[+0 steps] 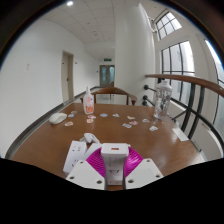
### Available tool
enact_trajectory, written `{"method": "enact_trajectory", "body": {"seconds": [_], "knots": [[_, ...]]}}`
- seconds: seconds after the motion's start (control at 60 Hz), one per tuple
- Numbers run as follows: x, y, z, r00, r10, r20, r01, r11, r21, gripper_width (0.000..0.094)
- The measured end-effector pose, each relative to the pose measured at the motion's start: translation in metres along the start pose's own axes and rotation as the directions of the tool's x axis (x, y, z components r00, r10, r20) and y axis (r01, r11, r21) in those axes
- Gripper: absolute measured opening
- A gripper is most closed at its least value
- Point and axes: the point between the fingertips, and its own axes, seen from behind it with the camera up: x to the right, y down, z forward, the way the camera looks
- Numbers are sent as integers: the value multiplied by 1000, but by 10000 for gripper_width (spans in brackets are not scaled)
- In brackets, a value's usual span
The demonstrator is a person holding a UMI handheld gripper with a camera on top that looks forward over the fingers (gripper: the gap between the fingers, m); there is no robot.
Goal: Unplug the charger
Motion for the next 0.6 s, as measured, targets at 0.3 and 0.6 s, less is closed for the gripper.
{"method": "enact_trajectory", "body": {"seconds": [0.3, 0.6], "knots": [[64, -176, -95, 997, 47, -66, -22, 941, 338, 187], [100, -11, -55, 995, -19, -101, 13, 998, -57, 229]]}}
